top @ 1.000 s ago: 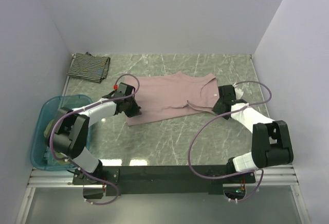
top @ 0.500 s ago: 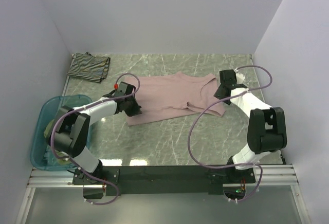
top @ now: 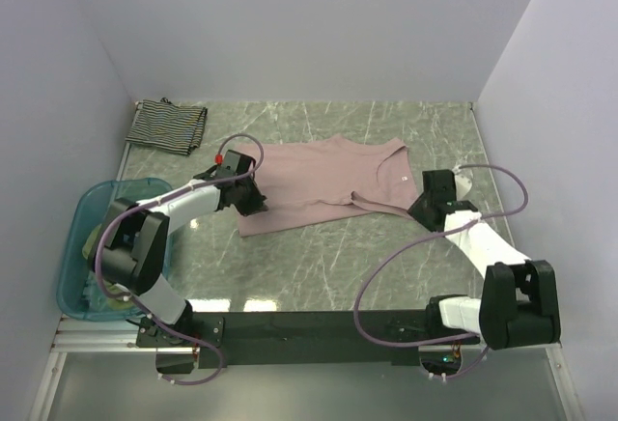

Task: Fold and stack the tank tops
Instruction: Fold the tank top

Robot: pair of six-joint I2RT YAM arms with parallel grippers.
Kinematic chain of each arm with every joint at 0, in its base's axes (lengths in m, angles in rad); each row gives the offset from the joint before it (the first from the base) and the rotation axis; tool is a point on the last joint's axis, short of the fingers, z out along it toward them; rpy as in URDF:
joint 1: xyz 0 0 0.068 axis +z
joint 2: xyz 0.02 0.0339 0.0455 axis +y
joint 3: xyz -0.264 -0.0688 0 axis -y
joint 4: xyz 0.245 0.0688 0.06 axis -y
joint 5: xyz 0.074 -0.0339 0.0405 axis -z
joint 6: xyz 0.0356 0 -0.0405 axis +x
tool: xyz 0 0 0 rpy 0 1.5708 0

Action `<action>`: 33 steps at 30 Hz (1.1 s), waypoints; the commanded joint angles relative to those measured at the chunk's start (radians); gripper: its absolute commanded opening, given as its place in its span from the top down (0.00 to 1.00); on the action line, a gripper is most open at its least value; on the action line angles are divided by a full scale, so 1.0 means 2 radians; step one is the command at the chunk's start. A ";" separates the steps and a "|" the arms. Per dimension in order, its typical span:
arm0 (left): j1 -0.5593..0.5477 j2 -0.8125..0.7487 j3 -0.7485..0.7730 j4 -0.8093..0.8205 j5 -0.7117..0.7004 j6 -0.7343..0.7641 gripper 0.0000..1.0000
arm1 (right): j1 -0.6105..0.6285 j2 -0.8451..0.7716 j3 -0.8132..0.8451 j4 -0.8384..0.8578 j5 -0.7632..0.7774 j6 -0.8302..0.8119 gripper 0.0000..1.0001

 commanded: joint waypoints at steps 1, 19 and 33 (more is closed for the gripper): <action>-0.001 0.008 0.022 0.000 0.011 0.010 0.99 | -0.002 -0.026 -0.023 0.029 -0.008 0.037 0.57; 0.000 0.005 0.019 0.007 0.019 0.009 0.99 | -0.002 0.075 0.025 0.045 0.042 0.013 0.59; 0.003 0.005 0.015 0.008 0.022 0.012 0.99 | -0.003 0.131 0.098 0.021 0.058 -0.014 0.97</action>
